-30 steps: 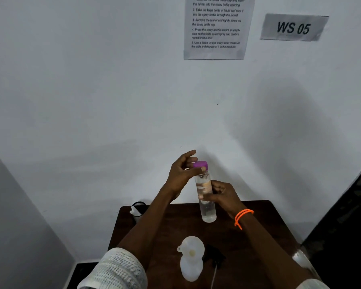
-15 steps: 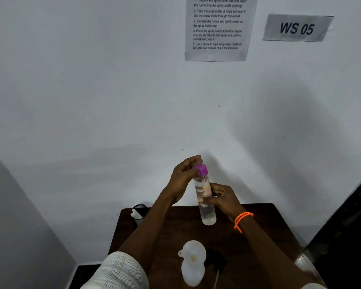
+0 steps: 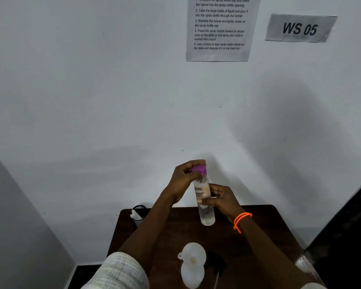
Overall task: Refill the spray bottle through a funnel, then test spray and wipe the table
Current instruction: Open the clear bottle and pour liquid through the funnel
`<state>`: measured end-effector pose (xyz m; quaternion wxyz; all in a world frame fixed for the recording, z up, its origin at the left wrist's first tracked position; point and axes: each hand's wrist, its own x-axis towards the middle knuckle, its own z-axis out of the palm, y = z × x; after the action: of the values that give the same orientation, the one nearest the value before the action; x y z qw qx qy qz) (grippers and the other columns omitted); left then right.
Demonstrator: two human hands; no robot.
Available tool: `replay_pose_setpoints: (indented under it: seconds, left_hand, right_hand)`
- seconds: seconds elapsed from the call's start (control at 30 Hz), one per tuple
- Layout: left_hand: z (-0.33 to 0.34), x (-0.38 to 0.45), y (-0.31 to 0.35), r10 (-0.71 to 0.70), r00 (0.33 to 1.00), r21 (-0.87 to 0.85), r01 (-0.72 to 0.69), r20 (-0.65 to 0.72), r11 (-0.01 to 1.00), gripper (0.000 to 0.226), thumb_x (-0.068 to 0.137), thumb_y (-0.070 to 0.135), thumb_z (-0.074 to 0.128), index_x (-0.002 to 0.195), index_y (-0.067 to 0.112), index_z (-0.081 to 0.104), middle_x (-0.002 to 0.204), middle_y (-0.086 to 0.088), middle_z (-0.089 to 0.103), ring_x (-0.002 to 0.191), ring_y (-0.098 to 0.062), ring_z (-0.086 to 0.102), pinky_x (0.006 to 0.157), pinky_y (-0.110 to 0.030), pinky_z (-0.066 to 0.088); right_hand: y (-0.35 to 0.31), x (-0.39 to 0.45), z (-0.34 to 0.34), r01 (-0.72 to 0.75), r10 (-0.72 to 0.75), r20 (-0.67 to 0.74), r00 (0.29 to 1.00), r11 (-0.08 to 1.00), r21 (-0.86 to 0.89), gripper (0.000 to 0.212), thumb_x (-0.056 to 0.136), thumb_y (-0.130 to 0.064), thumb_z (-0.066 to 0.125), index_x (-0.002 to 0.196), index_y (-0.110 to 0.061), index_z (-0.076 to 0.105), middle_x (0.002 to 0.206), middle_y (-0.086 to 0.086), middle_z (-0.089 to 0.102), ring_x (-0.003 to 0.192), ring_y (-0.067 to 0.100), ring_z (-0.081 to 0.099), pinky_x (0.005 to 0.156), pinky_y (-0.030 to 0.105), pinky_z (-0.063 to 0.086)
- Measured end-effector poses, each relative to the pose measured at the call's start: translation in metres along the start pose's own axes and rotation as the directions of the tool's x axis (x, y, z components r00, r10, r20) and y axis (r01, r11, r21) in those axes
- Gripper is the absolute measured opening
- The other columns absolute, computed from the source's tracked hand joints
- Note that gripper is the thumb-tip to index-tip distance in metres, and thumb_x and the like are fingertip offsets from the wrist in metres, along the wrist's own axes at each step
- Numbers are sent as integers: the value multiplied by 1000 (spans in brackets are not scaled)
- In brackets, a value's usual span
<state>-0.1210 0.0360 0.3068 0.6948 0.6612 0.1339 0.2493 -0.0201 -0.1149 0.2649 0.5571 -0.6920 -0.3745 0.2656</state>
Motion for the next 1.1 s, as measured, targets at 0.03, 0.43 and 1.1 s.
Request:
replay_pose_setpoints:
  seconds: [0.03,0.43,1.1]
  left_hand:
    - [0,0,1,14,1000,17,-13,-28,1000,43,79,1,75,119,17,72,118,-3,73,114,-22,66,98,-36,54]
    - [10,3,-1,64,954,236,7,-292,972,51,52,49,95,92,26,75,91,6,74,86,-11,71,77,-29,61]
    - [-17,-12,-2,-47,874,125,123,-484,985,20,80,42,74,87,23,75,75,-3,71,61,-23,71,74,-38,63]
  right_hand:
    - [0,1,0,0,0,-2,1000,1000,3,41,69,-10,89,107,-19,77,99,-4,79,92,13,75,78,23,56]
    - [2,3,1,10,-11,-19,1000,999,-37,40,65,-15,92,103,-21,79,97,-4,79,94,13,74,87,33,57]
    - [30,-8,-3,3,-23,-120,993,986,-167,46,59,-13,94,101,-21,78,93,-8,79,88,9,75,85,33,59]
